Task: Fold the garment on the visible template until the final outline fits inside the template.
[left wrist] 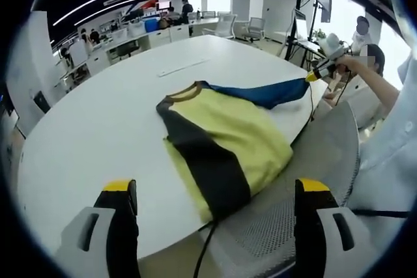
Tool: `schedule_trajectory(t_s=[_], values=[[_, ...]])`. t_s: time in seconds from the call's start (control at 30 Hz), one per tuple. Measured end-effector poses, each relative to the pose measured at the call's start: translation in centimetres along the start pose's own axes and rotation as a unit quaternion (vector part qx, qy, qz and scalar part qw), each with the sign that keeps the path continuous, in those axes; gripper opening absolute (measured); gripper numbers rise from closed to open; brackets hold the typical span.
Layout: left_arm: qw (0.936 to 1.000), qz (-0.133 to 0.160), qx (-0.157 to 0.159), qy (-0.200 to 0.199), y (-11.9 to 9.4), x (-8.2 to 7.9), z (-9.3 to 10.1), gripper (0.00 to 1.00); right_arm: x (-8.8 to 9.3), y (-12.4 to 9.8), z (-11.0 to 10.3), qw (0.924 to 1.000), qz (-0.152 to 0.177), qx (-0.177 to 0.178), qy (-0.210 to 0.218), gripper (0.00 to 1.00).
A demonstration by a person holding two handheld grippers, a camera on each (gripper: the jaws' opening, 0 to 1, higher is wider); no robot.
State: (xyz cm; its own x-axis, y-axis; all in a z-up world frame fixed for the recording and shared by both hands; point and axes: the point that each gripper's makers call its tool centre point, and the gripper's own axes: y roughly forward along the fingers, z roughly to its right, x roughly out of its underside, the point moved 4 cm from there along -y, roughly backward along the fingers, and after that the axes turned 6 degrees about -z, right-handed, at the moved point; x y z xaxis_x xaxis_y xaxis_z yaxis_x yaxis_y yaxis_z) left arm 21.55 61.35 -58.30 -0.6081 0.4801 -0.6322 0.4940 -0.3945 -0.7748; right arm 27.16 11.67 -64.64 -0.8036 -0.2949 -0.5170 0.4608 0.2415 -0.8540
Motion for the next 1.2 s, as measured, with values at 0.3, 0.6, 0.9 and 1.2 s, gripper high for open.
schedule_trajectory(t_s=[0.3,0.6,0.9,1.2], values=[[1.0000,-0.003,-0.005,-0.004,-0.2,0.3,-0.3,0.98,0.9,-0.9,2.4,0.9994,0.001,0.028,0.021,0.03],[1.0000,-0.006,-0.001,0.001,0.0,0.0,-0.1,0.97,0.8,-1.4,4.9,0.9982,0.007,0.035,0.049,0.03],[0.9999,-0.010,-0.001,-0.002,0.0,0.1,0.0,0.97,1.6,-0.8,6.8,0.9969,-0.009,0.045,0.065,0.03],[0.9998,-0.019,-0.001,0.001,0.2,0.1,0.1,0.97,1.4,-0.2,9.5,0.9945,-0.011,0.054,0.089,0.03]])
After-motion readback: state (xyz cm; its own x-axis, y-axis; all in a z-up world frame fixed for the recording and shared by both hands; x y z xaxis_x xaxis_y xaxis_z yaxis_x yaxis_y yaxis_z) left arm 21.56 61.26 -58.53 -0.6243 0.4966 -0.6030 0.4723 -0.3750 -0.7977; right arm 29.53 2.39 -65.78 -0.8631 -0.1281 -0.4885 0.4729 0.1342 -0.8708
